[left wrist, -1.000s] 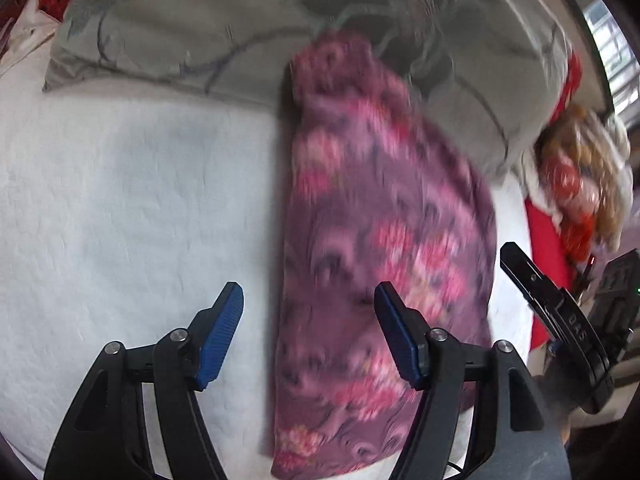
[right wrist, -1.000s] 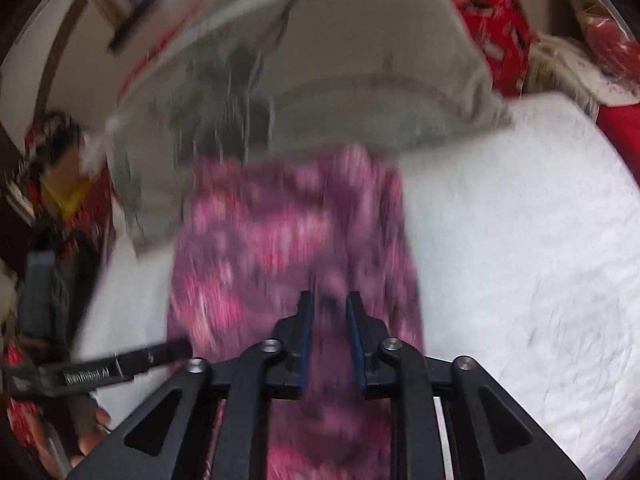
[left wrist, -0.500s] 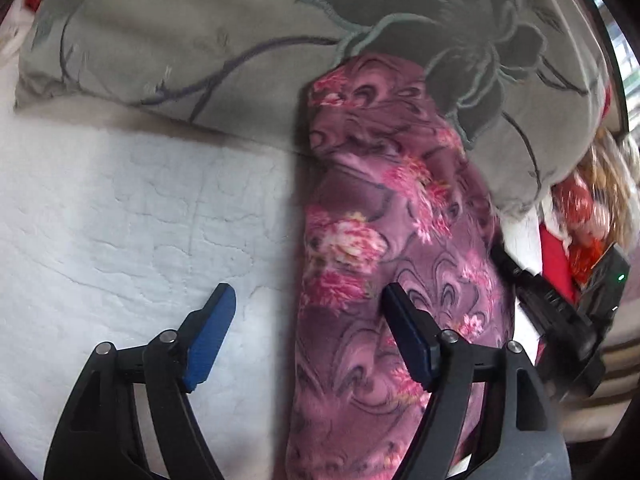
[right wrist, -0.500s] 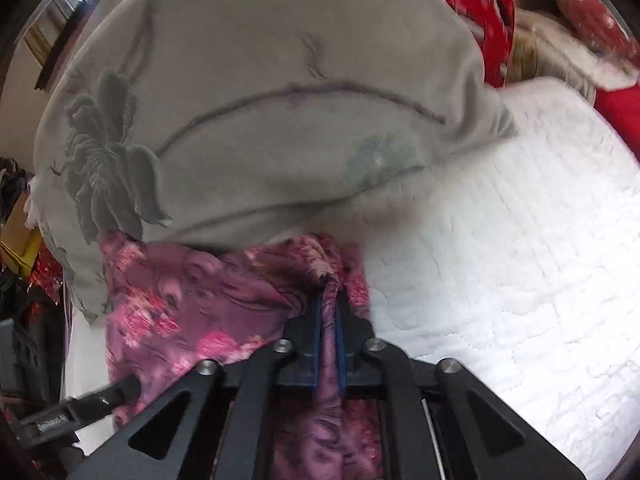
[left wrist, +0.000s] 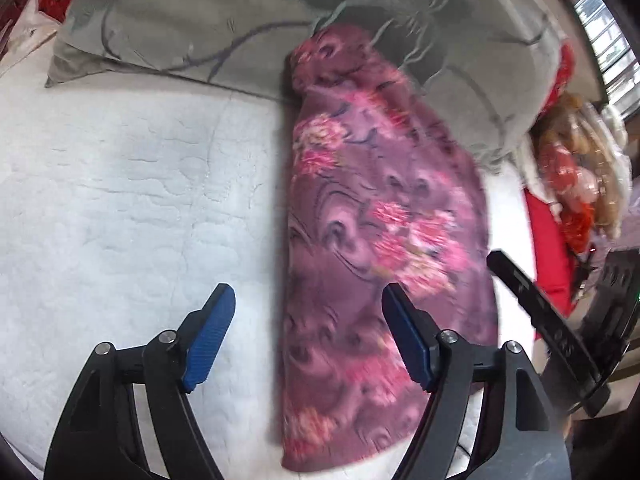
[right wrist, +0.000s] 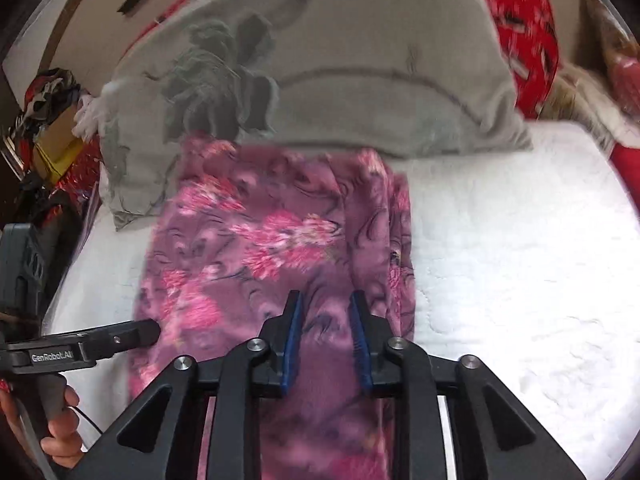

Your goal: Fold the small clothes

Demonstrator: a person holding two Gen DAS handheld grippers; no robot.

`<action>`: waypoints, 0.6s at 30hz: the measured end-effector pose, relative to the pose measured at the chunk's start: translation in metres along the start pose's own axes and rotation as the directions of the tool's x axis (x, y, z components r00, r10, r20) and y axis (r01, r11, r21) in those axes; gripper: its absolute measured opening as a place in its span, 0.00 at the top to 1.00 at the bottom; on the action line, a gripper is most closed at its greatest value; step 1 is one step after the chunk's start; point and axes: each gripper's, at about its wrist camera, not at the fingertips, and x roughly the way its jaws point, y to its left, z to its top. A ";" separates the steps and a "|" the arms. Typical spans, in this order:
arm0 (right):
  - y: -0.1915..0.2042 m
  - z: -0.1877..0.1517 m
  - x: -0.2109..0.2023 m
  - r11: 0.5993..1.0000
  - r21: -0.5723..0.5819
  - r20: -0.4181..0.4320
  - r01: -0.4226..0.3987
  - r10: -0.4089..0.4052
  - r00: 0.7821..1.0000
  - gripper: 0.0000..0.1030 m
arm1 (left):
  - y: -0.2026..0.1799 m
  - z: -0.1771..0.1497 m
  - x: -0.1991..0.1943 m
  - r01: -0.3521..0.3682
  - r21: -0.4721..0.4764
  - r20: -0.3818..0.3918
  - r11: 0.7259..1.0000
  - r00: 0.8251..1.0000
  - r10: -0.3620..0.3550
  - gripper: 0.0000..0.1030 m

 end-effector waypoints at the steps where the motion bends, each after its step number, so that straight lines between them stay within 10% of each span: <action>1: 0.002 -0.005 -0.006 0.999 0.005 0.008 -0.034 0.034 0.999 0.71 | 0.001 -0.006 -0.004 0.003 -0.003 0.002 1.000 1.000 -0.003 0.26; 8: -0.002 -0.050 -0.009 0.999 -0.047 -0.079 -0.003 -0.001 0.997 0.64 | -0.015 -0.034 0.027 -0.043 0.049 -0.073 0.998 0.996 0.046 0.25; 18: -0.077 -0.009 -0.021 0.930 0.352 -0.027 -0.108 0.126 0.992 0.41 | -0.010 0.021 0.039 0.216 -0.131 -0.074 0.968 0.971 -0.226 0.25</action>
